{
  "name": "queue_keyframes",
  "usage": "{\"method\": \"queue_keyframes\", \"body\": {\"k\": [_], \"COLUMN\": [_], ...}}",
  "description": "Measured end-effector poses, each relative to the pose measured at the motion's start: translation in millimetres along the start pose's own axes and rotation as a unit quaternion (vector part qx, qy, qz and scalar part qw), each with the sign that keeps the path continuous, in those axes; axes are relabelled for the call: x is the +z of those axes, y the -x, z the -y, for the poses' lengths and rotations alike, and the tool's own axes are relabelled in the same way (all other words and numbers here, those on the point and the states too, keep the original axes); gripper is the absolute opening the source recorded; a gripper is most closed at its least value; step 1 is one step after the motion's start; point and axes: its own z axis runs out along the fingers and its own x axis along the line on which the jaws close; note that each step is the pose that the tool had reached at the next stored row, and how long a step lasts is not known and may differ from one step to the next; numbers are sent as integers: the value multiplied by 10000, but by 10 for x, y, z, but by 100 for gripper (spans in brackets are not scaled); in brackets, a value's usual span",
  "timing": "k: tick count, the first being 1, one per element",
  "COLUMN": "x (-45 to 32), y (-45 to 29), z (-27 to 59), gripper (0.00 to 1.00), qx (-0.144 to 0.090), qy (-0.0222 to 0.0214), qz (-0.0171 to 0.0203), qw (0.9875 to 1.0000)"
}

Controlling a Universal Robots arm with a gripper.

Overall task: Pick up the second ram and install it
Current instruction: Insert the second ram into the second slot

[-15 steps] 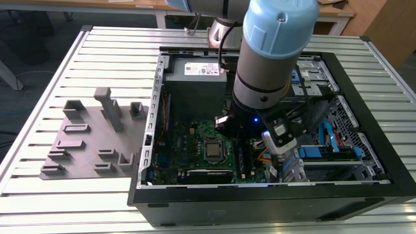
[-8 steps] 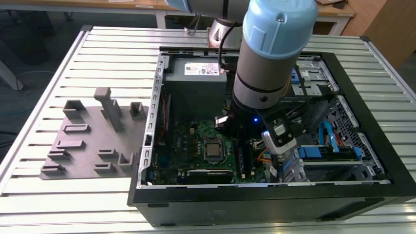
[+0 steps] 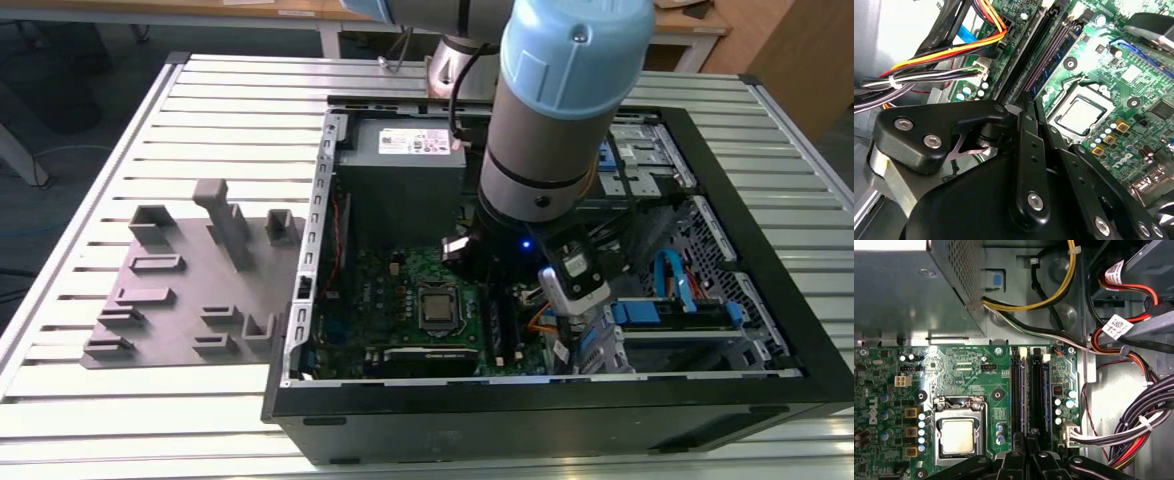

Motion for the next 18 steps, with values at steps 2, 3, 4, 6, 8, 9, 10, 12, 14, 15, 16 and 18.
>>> {"method": "queue_keyframes", "body": {"k": [2,3,4,6,8,9,10,12,14,15,16,18], "x": [-3,-2,-3,-4,-3,-2,0,4,11,16,23,38], "y": [0,0,0,1,2,4,7,14,14,14,14,14], "z": [1,0,0,1,0,0,0,1,1,1,1,2], "gripper": [11,11,11,11,11,11,11,11,11,11,11,11], "qx": [0,0,0,0,0,-1,-1,-1,0,0,0,0], "qy": [0,0,-1,-5,-10,-14,-15,-15,-15,-15,-16,-16], "qz": [0,0,0,0,0,0,-1,-1,-1,-2,-2,-1], "qw": [10000,10000,10000,10000,10000,10000,10000,10000,10000,10000,10000,10000]}}
